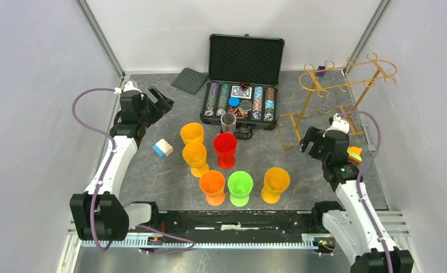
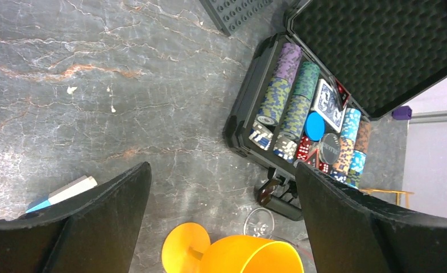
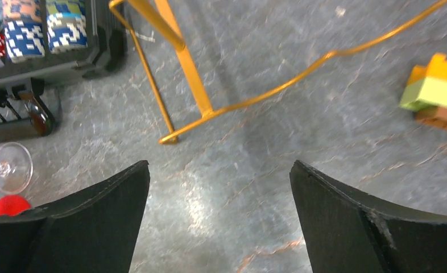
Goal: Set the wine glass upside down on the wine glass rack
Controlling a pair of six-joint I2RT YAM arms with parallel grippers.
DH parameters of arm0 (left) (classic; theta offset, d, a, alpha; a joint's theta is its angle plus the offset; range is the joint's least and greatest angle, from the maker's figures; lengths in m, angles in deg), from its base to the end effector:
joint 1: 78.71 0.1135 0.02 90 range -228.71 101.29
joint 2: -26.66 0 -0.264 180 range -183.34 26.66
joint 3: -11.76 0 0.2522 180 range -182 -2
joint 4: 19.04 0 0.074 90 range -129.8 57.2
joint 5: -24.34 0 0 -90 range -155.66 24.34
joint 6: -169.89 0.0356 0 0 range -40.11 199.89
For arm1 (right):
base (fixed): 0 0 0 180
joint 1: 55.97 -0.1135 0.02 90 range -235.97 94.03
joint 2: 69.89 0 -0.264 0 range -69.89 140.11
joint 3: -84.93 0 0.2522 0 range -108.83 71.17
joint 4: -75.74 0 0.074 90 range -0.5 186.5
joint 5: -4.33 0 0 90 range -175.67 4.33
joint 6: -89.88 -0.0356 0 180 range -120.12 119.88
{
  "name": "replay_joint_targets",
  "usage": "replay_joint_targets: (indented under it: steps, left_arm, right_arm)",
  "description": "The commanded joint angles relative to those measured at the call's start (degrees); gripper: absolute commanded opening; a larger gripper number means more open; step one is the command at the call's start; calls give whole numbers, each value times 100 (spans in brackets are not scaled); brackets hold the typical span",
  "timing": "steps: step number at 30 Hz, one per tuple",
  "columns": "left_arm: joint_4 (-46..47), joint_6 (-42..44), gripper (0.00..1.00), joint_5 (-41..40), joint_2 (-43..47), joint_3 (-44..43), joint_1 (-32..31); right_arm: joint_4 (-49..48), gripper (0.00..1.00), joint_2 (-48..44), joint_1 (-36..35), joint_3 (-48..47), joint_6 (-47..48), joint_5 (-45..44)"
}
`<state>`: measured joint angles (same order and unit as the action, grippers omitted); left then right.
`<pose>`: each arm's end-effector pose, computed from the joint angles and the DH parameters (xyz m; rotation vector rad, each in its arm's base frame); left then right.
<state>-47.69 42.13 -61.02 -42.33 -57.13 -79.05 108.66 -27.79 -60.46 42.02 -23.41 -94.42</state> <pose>0.2735 -0.0045 0.3068 -0.6281 2.0121 -0.4879 0.1687 0.0078 0.2360 0.4357 2.0813 0.1243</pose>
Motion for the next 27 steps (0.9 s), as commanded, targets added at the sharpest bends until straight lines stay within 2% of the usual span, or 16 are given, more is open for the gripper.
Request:
replay_joint_targets:
  steps: [1,5,7,16,21,27]
  left_arm:
    - [-229,-384,100,68,-62,-465,190]
    - [153,-59,100,854,-128,-452,266]
    - [285,-120,100,1196,-257,-509,268]
    - [436,-885,100,2747,-1330,-1289,106]
    - [-458,-805,99,3106,-1977,-2387,-490]
    - [-2600,167,93,2584,-2776,-4309,-1472]
  right_arm:
    - [786,97,397,0,-462,-810,511]
    - [576,98,561,-7,-581,-123,1323]
    - [552,97,494,-3,-562,-179,1186]
    - [783,97,859,-8,-778,142,1642]
    - [783,97,885,-2,-910,269,1638]
    - [872,98,1114,-1,-1141,454,1852]
